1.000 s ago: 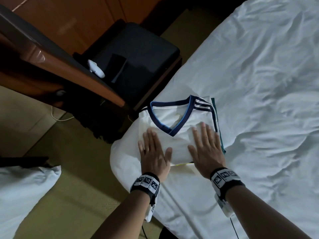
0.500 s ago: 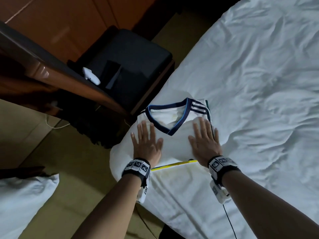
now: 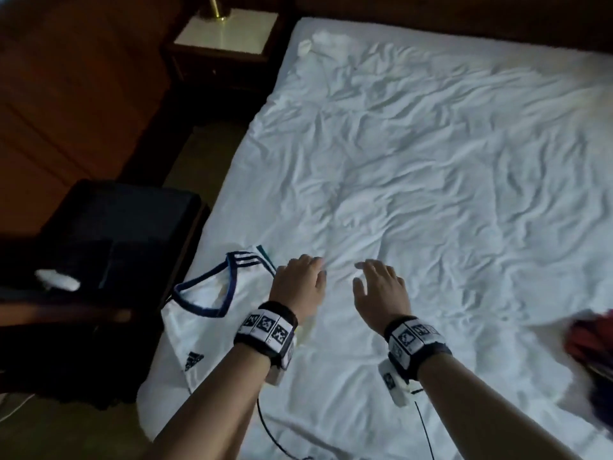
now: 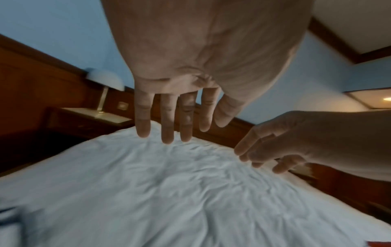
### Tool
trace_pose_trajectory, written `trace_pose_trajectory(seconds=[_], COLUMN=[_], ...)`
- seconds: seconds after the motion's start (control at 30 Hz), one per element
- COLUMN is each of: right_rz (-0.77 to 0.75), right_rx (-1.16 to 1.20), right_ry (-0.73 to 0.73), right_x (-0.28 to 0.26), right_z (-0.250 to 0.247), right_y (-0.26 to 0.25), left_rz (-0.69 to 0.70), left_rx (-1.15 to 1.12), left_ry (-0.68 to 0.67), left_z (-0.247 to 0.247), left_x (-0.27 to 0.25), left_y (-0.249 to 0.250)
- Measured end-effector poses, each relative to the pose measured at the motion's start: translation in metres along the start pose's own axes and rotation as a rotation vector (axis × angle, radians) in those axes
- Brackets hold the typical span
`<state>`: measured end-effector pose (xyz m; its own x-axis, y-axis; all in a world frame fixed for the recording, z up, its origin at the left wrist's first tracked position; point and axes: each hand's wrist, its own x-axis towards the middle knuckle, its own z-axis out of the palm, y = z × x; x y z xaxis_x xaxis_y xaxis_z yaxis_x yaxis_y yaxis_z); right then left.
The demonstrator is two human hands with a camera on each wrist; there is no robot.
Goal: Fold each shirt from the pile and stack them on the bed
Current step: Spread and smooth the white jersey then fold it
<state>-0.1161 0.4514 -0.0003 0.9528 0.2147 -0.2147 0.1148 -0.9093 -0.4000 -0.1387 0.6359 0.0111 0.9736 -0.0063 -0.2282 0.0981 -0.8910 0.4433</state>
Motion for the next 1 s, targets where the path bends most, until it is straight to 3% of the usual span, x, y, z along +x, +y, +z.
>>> trace_pose_trajectory(seconds=[0.23,0.47,0.77,1.0], right_rz=[0.219,0.403,0.722,0.791], right_rx=[0.047,0.090,0.147,0.236], right_ry=[0.183,0.274,0.247,0.066], right_x=[-0.044,-0.106,-0.156,-0.141], right_z=[-0.125,-0.202,-0.217,-0.193], right_y=[0.136,0.347,0.625,0.735], left_rz=[0.352,0.551,0.686,0.645], left_rx=[0.023,0.052,0.160,0.216], left_ry=[-0.062,-0.187,-0.421,-0.578], left_z=[0.003,0.085,0.255,0.377], left_x=[0.037,0.056,0.098,0.137], left_y=[0.207,0.422,0.630,0.703])
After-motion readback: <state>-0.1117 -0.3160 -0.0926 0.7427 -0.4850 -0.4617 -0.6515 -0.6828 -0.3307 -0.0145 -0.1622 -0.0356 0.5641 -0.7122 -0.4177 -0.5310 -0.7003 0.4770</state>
